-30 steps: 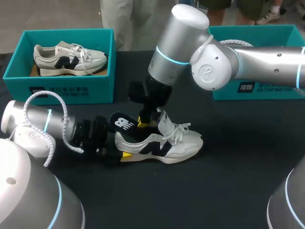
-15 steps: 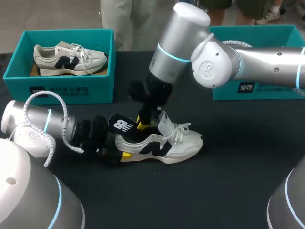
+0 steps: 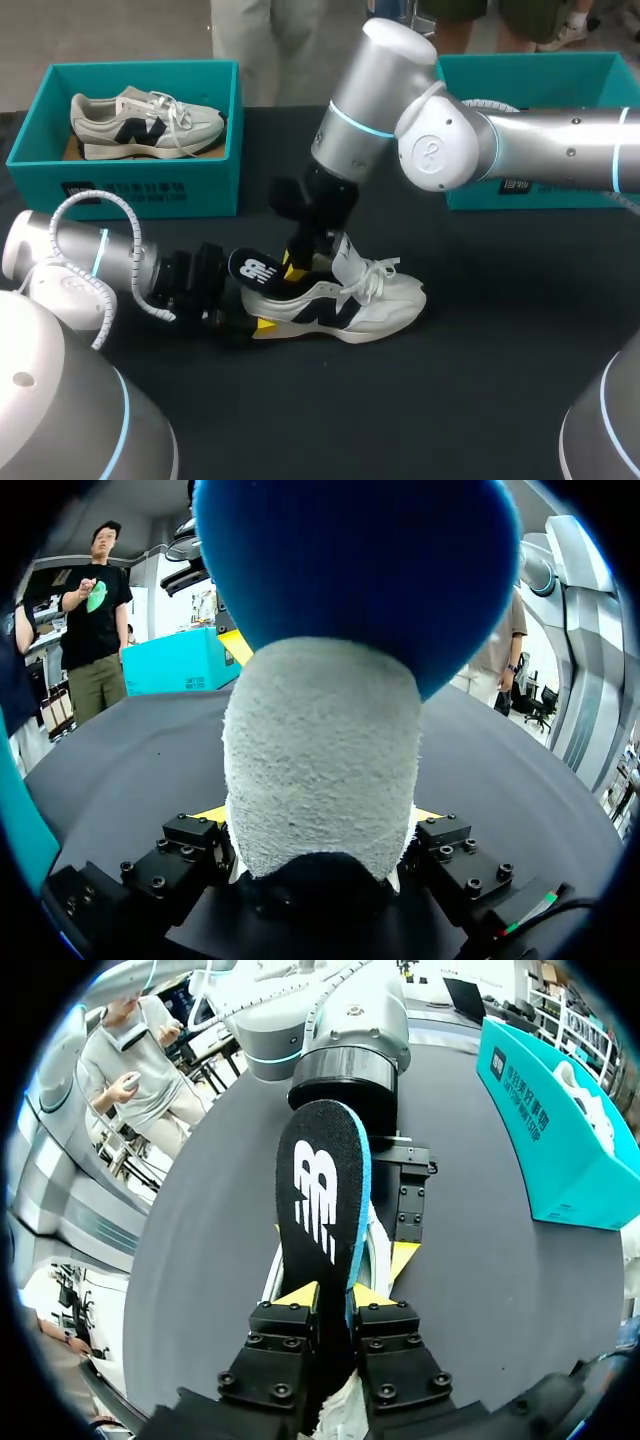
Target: Take the shoe out of the shoebox, open the shoe tongue, remove and reinsert the insole, then place the shoe into the shoebox
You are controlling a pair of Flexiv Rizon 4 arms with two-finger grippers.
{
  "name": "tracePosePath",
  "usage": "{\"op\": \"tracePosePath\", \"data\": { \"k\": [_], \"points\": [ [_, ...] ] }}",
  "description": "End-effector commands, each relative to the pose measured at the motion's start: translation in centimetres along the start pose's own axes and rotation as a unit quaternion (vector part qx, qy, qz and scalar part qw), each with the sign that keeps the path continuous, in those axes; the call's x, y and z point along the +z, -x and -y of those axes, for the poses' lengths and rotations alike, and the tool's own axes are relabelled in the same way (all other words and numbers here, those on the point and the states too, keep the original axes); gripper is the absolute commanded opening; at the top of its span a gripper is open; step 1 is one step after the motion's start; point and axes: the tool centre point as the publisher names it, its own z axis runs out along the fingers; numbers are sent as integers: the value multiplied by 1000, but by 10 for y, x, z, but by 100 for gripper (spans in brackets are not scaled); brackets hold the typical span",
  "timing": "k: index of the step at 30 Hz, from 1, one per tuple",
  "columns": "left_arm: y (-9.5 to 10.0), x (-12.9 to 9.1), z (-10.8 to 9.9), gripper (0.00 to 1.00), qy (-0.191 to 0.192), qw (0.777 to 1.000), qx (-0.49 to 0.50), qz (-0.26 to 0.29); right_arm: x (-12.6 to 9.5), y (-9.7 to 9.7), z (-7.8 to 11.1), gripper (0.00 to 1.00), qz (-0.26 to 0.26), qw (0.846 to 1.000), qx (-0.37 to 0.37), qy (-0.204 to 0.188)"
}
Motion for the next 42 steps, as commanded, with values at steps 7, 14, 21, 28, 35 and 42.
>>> {"op": "tracePosePath", "data": {
  "k": [7, 14, 21, 28, 35, 42],
  "points": [
    [0, 1, -1, 0, 2, 1000, 0, 0, -8, 1, -3, 0, 10, 1000, -7, -2],
    [0, 1, -1, 0, 2, 1000, 0, 0, -24, 8, -12, 0, 20, 999, -27, -5],
    [0, 1, -1, 0, 2, 1000, 0, 0, -26, 12, -19, 0, 19, 999, -41, -2],
    [0, 1, -1, 0, 2, 1000, 0, 0, -21, 8, -15, 28, 15, 999, -34, 7],
    [0, 1, -1, 0, 2, 1000, 0, 0, -17, 7, -10, 29, 10, 999, -31, 12],
    [0, 1, -1, 0, 2, 1000, 0, 0, -11, 10, -8, 25, 8, 999, -25, 18]
  ]
}}
